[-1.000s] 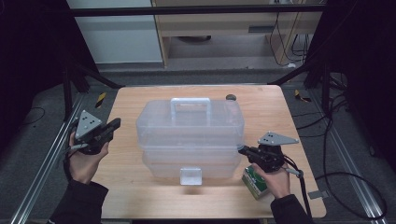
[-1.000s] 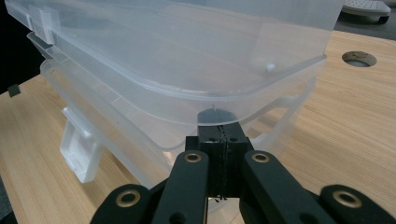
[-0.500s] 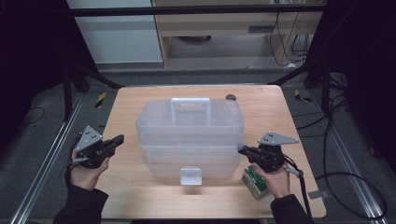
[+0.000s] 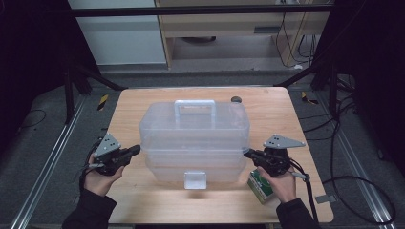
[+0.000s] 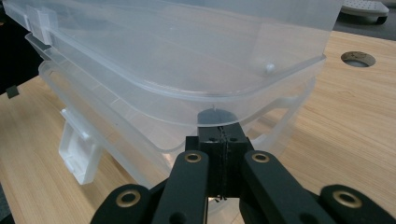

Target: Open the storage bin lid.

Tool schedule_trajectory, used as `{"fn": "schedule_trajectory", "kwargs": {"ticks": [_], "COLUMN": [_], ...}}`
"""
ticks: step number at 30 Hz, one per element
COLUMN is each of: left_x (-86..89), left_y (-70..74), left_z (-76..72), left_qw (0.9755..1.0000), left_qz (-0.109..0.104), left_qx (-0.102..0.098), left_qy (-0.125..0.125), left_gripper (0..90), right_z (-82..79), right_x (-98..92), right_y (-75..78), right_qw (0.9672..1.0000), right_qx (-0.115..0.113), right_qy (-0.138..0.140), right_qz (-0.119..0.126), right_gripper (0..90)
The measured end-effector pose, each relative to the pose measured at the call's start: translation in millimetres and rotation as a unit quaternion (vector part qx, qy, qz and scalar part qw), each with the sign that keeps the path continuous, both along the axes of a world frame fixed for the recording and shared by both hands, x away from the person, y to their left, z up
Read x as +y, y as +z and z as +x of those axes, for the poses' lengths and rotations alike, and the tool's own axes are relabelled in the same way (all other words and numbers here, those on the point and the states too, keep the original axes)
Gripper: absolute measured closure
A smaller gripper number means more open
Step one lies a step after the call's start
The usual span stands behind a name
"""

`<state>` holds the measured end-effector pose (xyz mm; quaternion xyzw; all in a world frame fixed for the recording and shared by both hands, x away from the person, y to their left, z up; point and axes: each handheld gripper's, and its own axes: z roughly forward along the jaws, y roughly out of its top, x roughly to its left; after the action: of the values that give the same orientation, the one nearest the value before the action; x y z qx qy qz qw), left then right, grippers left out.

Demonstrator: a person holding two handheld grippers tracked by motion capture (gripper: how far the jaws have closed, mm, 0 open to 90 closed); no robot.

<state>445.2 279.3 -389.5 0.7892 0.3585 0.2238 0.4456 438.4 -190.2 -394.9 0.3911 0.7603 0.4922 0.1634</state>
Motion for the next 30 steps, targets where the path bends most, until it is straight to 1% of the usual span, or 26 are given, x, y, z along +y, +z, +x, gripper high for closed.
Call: {"fn": "schedule_trajectory", "kwargs": {"ticks": [4,8,14,16,19,30], "left_x": [-4.1,-6.0,-5.8,-6.1,-6.8,-13.8], "left_y": [1.1,3.6,8.2,9.7,11.3,19.8], "left_z": [-1.6,-3.1,-2.8,-1.4,1.8,10.0], "left_qw": [0.9999,0.9998,0.9997,0.9996,0.9995,0.9992], "left_qz": [-0.011,-0.012,-0.018,-0.019,-0.025,-0.028], "left_qx": [-0.002,-0.007,-0.015,-0.018,-0.018,-0.027], "left_qy": [-0.012,-0.013,-0.01,-0.009,-0.005,0.002], "left_gripper": [89.6,89.6,89.6,89.5,89.5,89.4], "right_z": [0.5,0.8,2.9,4.1,6.0,13.7], "right_x": [-0.3,0.0,-0.4,-0.3,0.3,0.7], "right_y": [0.5,2.0,6.0,7.9,10.1,20.1], "right_qw": [1.0,1.0,0.9999,0.9999,0.9998,0.9995], "right_qx": [-0.002,-0.003,-0.007,-0.01,-0.014,-0.024], "right_qy": [-0.001,-0.001,-0.003,-0.003,-0.006,-0.008], "right_qz": [0.002,0.003,0.008,0.01,0.013,0.017], "right_gripper": [90.0,90.0,90.0,90.0,90.0,90.0]}}
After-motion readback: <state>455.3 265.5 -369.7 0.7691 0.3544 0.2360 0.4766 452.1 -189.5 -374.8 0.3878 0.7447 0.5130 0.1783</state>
